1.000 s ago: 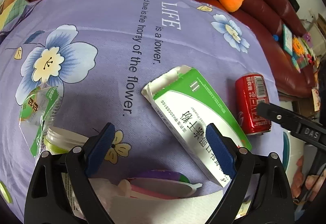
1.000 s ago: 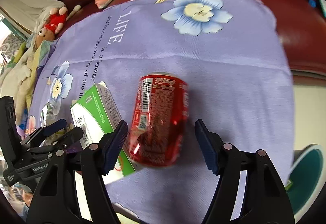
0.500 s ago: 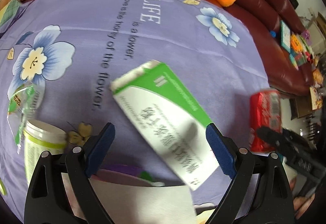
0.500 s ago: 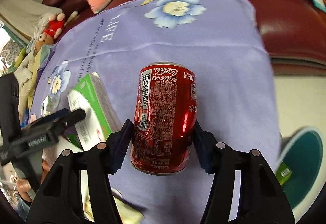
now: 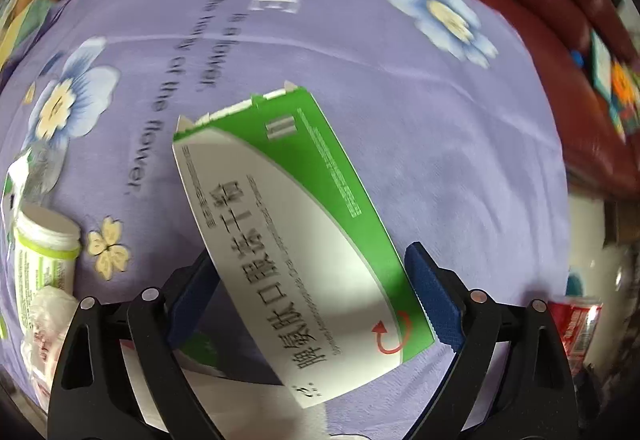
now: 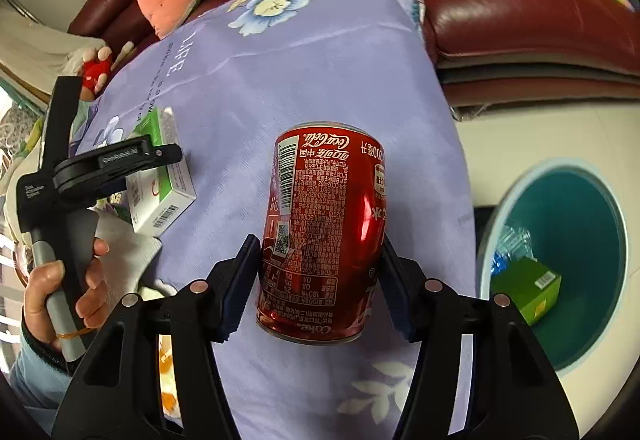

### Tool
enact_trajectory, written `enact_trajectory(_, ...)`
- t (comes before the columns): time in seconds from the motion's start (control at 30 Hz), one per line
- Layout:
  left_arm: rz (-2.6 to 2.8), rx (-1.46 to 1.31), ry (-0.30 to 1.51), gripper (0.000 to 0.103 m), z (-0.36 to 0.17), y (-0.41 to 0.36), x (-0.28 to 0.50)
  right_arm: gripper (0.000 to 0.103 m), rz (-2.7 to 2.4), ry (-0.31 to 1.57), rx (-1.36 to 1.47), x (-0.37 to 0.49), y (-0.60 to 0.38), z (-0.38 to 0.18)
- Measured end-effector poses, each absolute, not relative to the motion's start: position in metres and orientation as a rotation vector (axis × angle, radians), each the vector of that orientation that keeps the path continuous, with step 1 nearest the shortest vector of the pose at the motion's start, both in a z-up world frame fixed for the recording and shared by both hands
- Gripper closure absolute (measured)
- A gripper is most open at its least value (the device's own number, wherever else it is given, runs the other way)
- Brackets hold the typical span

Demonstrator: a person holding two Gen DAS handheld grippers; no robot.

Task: Collect trash
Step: 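Close left tool on medicine box while right tool closes on cola can, then carry medicine box over bin and open left tool while right carries can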

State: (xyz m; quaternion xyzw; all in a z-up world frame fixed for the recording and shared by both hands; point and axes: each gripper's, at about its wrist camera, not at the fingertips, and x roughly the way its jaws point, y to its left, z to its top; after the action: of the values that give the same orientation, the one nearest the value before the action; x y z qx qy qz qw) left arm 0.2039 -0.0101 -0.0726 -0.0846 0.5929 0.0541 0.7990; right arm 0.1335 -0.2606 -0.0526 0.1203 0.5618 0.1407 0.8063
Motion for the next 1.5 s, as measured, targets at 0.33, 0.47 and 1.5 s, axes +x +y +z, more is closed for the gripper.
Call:
enact_trajectory(0.33, -0.025, 0.016, 1.23, 0.019, -0.07, -0.047, 0.181, 0.047, 0.28, 1.215, 0.315, 0.108, -0.283, -0.068)
enact_trajectory(0.47, 0.012, 0.021, 1.26, 0.015, -0.079, -0.048, 0.184, 0.047, 0.284, 1.216, 0.309, 0.108, -0.278, -0.068)
enact_trajectory(1.5, -0.288, 0.044, 1.017, 0.028, 0.025, -0.113, 0.082, 0.056, 0.207, 0.978, 0.526, 0.042, -0.349, -0.012)
